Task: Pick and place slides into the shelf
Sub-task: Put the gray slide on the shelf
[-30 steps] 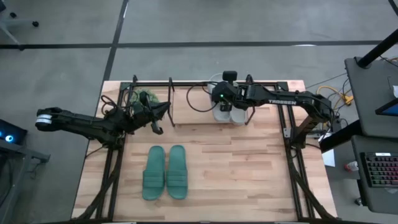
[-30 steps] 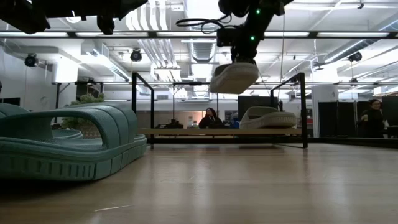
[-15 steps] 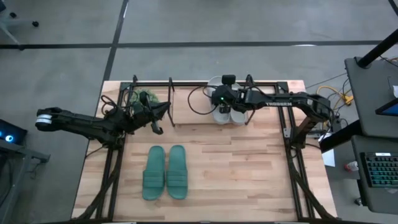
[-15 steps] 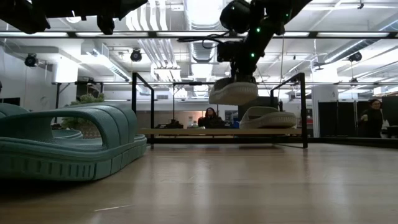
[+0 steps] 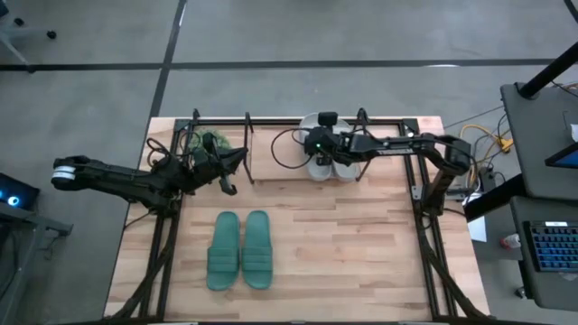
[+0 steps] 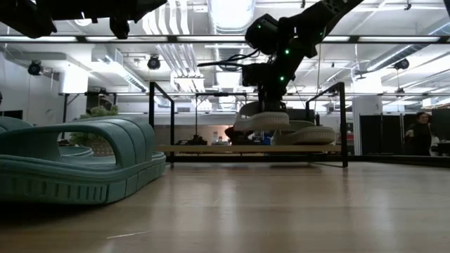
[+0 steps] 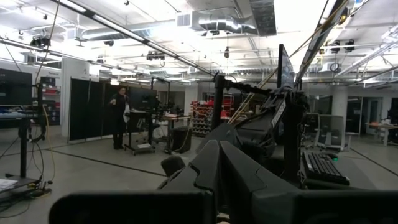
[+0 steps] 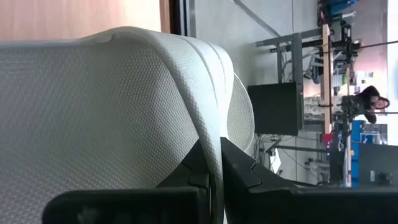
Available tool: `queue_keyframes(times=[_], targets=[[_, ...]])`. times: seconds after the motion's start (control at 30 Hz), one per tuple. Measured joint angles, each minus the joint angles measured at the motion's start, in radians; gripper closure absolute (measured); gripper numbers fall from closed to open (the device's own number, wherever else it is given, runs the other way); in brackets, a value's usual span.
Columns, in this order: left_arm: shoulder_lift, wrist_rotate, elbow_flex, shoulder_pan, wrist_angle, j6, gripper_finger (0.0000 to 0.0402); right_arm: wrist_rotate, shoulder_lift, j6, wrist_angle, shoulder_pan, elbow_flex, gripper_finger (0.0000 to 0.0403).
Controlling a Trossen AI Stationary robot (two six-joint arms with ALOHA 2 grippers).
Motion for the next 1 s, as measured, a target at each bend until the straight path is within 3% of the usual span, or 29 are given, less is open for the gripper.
queue_keyframes(times=[1.0], targets=[[0.000, 0.000, 0.000, 0.000, 0.000, 0.000, 0.0402, -0.044, 0.013, 0.043, 0.003, -0.026, -0.071, 0.0394]])
